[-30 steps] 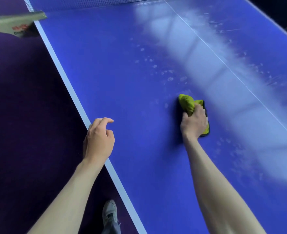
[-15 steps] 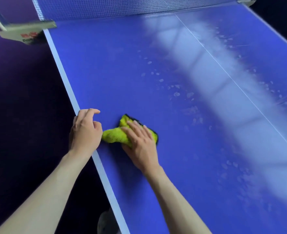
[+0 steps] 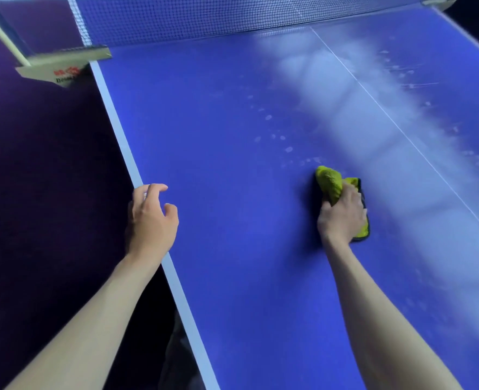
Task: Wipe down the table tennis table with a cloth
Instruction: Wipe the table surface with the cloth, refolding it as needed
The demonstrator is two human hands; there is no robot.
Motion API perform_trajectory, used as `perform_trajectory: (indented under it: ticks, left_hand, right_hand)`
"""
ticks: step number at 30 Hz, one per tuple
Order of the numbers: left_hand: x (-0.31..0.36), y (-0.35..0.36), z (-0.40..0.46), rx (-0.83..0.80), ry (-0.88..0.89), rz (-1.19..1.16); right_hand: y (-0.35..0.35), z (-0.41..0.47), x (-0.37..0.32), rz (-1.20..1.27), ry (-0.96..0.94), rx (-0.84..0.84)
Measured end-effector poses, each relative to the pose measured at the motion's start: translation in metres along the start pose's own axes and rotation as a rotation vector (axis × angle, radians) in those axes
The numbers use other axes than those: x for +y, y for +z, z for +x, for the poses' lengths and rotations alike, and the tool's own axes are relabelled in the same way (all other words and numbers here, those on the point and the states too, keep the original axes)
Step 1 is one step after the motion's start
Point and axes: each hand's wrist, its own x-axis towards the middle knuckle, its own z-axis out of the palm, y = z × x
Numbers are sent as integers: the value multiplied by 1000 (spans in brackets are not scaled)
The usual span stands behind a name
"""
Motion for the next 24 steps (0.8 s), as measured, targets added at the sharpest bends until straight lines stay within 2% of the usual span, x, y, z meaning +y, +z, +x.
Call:
perform_trajectory:
  ticks: [4,8,11,14,16,19,24]
  left_hand:
    - [7,-8,9,39,-56,-51]
    - [15,-18,23,108,-24,-7]
    - [17,-25,34,126,-9,14]
    - [16,-28,46,89,-29,28]
    - [13,-28,52,25,-76,52]
    - [11,-24,57,-80,-163,71]
    - [14,-20,69,-129,-213,59]
  right_hand:
    - [36,-84,-79,45,-388,-126]
    - [57,-182,-151,123,-764,-262]
    - [64,-209,-164,127,-924,-340]
    - [66,-182,-152,90,-1018,-355]
    - [64,-147,-135,120,-952,-320]
    - [47,-77,-97,134,-696,-240]
    - [16,46,-25,35,-285,-110]
